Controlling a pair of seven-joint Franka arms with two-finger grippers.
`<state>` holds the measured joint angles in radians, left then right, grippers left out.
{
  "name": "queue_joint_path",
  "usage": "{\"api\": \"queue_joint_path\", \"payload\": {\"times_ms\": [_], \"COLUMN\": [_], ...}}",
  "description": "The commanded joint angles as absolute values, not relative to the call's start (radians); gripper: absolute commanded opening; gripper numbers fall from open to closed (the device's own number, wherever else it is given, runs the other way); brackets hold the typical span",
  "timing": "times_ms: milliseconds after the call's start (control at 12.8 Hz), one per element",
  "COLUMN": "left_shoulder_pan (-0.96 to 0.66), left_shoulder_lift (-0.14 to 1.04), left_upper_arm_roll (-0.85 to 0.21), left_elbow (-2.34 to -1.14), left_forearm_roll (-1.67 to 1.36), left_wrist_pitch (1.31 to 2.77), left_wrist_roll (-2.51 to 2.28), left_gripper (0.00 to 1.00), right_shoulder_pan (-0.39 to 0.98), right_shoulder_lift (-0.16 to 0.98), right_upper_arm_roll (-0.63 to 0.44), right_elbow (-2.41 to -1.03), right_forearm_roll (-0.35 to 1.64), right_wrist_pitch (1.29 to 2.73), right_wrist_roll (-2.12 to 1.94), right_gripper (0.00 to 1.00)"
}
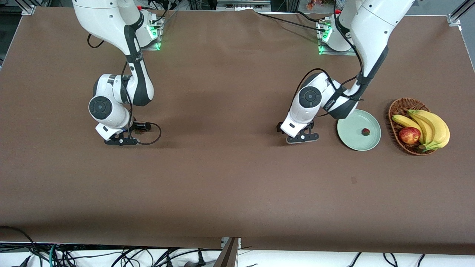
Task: Collect all strawberries into plate
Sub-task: 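Grasp the mid-table strawberry with the left gripper while the right grasps the last, then place the strawberry on the plate while the right gripper carries the last one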
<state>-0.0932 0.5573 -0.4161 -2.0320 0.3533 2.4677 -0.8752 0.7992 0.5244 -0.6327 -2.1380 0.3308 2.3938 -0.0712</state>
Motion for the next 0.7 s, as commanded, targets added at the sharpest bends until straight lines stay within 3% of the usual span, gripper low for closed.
{"api": "queue_joint_path", "payload": {"times_ms": [0, 78, 156, 391, 547, 625], "left_shoulder_pan": [-0.095, -0.095, -0.094, -0.094, -0.094, -0.094], "left_shoulder_lift": [0.543, 0.542, 0.541, 0.541, 0.543, 0.543], "left_upper_arm_roll": [-0.422, -0.423, -0.423, -0.419, -0.417, -0.416], "left_elbow": [-2.074, -2.071, -2.066, -2.06, -2.057, -2.048], "left_forearm_roll": [0.385, 0.385, 0.384, 0.382, 0.38, 0.379], "left_wrist_pitch": [2.507, 2.505, 2.505, 2.503, 2.503, 2.5], "left_wrist_roll": [-0.92, -0.922, -0.923, -0.923, -0.923, -0.923], "left_gripper": [0.99, 0.78, 0.65, 0.52, 0.33, 0.28], "right_shoulder_pan": [0.778, 0.772, 0.759, 0.756, 0.762, 0.764], "right_shoulder_lift": [0.526, 0.535, 0.54, 0.538, 0.535, 0.531], "right_upper_arm_roll": [-0.63, -0.63, -0.63, -0.626, -0.624, -0.624], "right_elbow": [-2.163, -2.158, -2.155, -2.154, -2.148, -2.146], "right_forearm_roll": [0.417, 0.449, 0.471, 0.482, 0.482, 0.482], "right_wrist_pitch": [2.428, 2.431, 2.431, 2.425, 2.419, 2.418], "right_wrist_roll": [-0.19, -0.233, -0.268, -0.276, -0.265, -0.264], "right_gripper": [0.76, 0.72, 0.66, 0.38, 0.19, 0.15]}}
